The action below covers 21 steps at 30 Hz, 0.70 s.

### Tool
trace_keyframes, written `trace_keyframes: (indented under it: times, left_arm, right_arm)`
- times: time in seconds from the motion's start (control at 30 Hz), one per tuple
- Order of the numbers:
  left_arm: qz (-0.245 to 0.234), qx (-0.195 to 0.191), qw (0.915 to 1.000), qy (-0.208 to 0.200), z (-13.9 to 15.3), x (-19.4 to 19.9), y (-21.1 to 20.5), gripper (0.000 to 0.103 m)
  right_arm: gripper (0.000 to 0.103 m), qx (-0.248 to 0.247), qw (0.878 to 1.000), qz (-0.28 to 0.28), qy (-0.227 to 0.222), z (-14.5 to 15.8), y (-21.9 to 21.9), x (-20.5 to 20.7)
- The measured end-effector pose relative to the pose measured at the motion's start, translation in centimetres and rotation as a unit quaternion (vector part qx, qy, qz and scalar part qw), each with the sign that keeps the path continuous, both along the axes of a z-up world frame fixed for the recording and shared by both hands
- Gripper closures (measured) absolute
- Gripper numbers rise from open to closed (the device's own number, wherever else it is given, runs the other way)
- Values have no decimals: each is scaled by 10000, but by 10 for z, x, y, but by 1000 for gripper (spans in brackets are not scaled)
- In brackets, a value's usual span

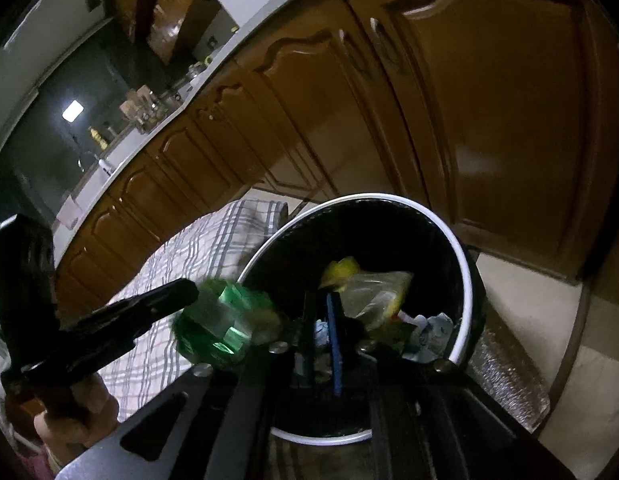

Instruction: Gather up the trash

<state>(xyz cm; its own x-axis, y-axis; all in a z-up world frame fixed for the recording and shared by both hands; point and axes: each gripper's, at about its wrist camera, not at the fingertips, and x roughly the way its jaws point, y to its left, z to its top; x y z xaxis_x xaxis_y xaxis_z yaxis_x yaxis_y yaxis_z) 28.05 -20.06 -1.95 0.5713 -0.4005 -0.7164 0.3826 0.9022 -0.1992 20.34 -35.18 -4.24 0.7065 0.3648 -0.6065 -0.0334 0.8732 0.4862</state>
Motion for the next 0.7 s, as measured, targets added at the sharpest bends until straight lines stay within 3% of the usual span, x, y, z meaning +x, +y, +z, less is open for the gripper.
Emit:
trace_keyframes:
  times: [0.03,0.27,0.4,0.63,0.7]
  left_arm:
    - [26,1,10000,-34,1,-1,1,79]
    - [132,-64,9998,-129,8,-11,16,75]
    - [237,-123,9995,-158,9,-21,31,63]
    - [518,-343,9980,-75,4,-44,72,56]
    - [589,-374,9975,-70,3,-52,80,52]
  right_arm:
    - [73,50,10000,-22,-19,0,-2,-1]
    - [68,84,9998,-47,-155,7,1,-15]
    - [55,72,9995,-79,-308,14,7,-26]
    - [31,16,9987,-134,-493,17,26,-47]
    - [29,-18,9987,-130,-502,16,33,-52]
